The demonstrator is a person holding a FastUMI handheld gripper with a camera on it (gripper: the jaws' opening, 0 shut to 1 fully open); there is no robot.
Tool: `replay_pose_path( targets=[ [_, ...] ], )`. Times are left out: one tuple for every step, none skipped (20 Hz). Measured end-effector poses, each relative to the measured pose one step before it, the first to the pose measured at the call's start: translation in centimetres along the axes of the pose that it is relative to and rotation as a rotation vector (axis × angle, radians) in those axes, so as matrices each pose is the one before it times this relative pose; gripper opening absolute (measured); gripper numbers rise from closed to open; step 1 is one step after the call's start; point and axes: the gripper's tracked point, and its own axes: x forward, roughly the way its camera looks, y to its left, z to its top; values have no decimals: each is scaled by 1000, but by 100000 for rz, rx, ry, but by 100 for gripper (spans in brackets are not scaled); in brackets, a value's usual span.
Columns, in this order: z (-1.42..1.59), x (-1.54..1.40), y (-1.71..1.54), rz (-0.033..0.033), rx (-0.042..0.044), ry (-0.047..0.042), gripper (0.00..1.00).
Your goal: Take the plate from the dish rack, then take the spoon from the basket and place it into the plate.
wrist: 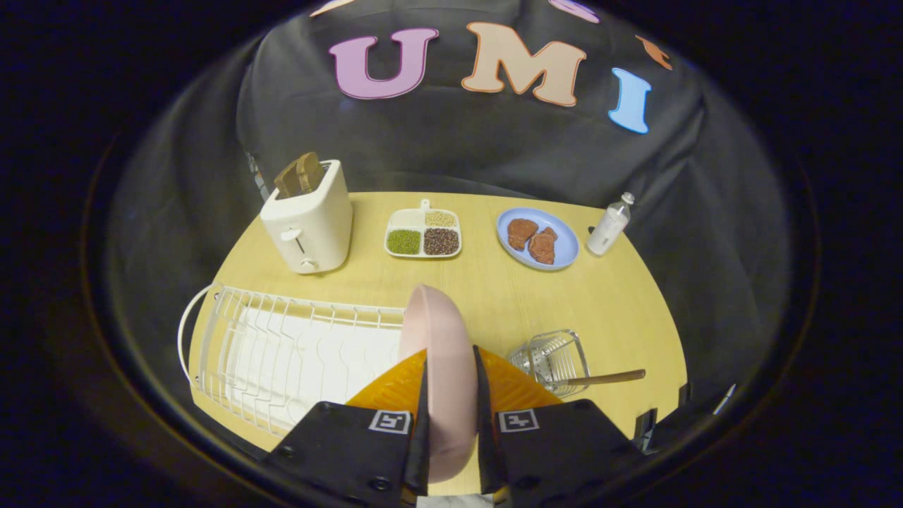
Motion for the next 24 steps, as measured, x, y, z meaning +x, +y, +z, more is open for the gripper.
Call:
replay_pose_path(
  targets=[
    [204,36,94,-404,-97,-372,31],
    [80,-40,-4,-186,309,-438,31],
    [205,-43,-10,-126,870,-615,31],
    [97,70,43,179,566,-23,31],
    [20,-12,1,154,453,166,31],
    [52,4,-31,161,531,-65,31],
    [171,-62,40,-57,586,-375,31],
    [101,-80,-146,-160,756,-512,31],
    [255,-79,18,75,435,-187,31],
    [355,-265,21,-247,273,-1141,31],
    [695,-251,-228,-1116,-404,-2015,31],
    [807,-394,-240,777,131,-2499,28],
    [777,-466,-16,1373,2002,-1217,26],
    [66,-625,991,6677,6218,1308,24],
    [160,-759,528,4332,4692,1708,21],
    [144,-402,94,3522,1718,282,21],
    [383,-502,119,3338,210,100,21],
    [175,-552,-37,2906,534,161,21],
    [189,-674,-139,2532,479,-345,21],
    [82,-769,-373,2485,-145,-241,21],
    [248,-918,-504,1908,-504,-730,21],
    [25,-785,-766,907,-620,-603,21],
    [242,-887,-1079,409,-248,-1006,21],
    [46,-846,-1149,262,-149,-848,21]
  ],
)
